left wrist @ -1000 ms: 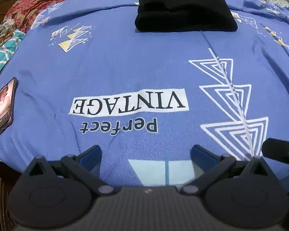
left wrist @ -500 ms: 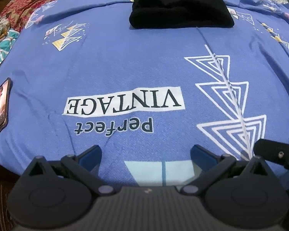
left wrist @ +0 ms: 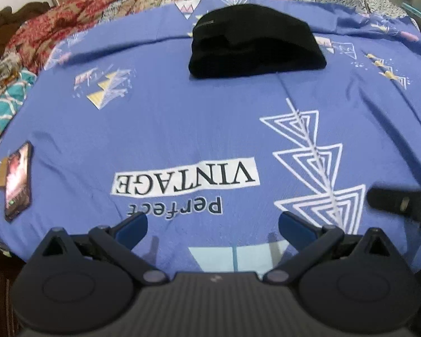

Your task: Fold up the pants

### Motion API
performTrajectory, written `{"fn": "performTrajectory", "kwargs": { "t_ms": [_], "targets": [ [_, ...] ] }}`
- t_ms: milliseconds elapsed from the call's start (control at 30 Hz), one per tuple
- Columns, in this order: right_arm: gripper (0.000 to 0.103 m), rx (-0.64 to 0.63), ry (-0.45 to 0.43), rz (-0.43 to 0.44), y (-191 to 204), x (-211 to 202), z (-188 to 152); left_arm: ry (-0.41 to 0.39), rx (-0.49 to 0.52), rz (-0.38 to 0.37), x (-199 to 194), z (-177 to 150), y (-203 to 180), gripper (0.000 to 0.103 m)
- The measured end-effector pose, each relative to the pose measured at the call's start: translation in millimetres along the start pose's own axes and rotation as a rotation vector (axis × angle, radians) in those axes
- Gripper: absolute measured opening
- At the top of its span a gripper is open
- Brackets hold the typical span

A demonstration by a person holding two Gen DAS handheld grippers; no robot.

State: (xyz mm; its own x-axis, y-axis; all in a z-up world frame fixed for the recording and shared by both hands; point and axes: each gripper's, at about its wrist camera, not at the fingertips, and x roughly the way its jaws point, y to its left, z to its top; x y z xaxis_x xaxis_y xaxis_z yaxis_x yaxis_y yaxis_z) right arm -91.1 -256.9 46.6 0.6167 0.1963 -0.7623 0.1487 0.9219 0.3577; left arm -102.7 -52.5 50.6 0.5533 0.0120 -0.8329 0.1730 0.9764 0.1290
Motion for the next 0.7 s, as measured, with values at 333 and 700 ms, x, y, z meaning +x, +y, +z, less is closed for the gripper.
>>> {"fn": "performTrajectory", "kwargs": {
  "t_ms": [333,700],
  "targets": [
    [0.103,-0.138,-0.191,-0.037,12,-36,3,-0.058,-0.049,0.015,-23,6,12,0.103],
    [0.103,-0.129,-0.185,-0.046,22,-31,-1,-0.066,-0.053,0.022,-26,5,11,0.103]
  ]
}}
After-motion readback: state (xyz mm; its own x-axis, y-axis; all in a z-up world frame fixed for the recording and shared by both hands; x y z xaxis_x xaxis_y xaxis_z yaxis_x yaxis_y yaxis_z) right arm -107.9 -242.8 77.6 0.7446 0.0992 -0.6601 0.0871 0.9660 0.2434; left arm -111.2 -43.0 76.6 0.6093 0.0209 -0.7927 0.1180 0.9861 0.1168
